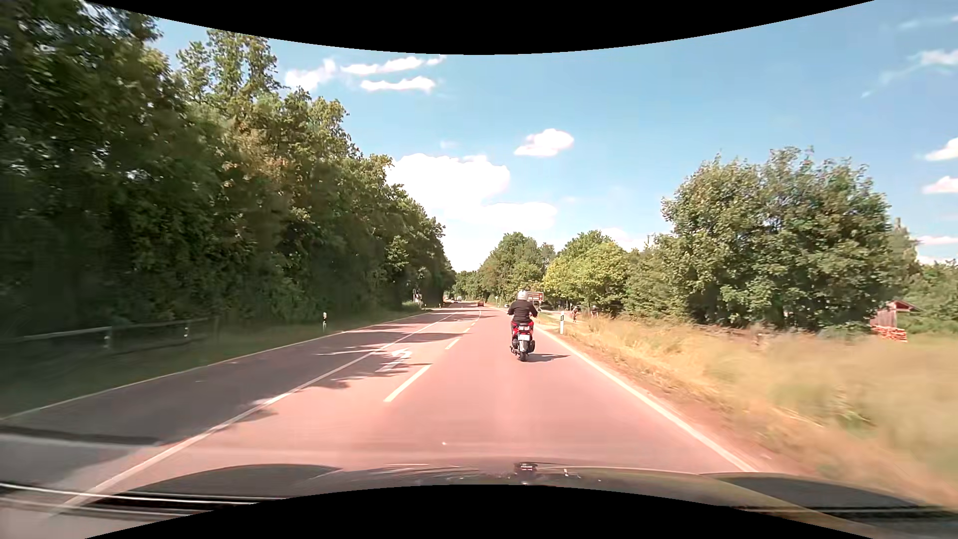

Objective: Follow the waypoints while adhering to traffic rules and regulations

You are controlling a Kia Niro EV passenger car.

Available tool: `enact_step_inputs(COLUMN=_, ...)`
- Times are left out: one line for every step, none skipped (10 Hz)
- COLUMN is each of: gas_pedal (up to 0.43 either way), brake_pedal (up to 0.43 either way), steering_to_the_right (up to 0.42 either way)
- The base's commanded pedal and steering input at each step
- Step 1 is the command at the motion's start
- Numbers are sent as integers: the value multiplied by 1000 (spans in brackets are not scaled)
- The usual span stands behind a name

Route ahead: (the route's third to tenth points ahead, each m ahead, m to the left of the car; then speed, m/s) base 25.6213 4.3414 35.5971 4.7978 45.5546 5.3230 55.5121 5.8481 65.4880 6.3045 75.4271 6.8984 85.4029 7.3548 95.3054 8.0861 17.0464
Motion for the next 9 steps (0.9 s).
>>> enact_step_inputs(gas_pedal=177, brake_pedal=12, steering_to_the_right=-2)
enact_step_inputs(gas_pedal=177, brake_pedal=12, steering_to_the_right=-4)
enact_step_inputs(gas_pedal=177, brake_pedal=12, steering_to_the_right=-4)
enact_step_inputs(gas_pedal=177, brake_pedal=12, steering_to_the_right=-4)
enact_step_inputs(gas_pedal=177, brake_pedal=12, steering_to_the_right=-4)
enact_step_inputs(gas_pedal=177, brake_pedal=12, steering_to_the_right=-4)
enact_step_inputs(gas_pedal=177, brake_pedal=12, steering_to_the_right=-4)
enact_step_inputs(gas_pedal=177, brake_pedal=12, steering_to_the_right=-3)
enact_step_inputs(gas_pedal=177, brake_pedal=12, steering_to_the_right=-3)
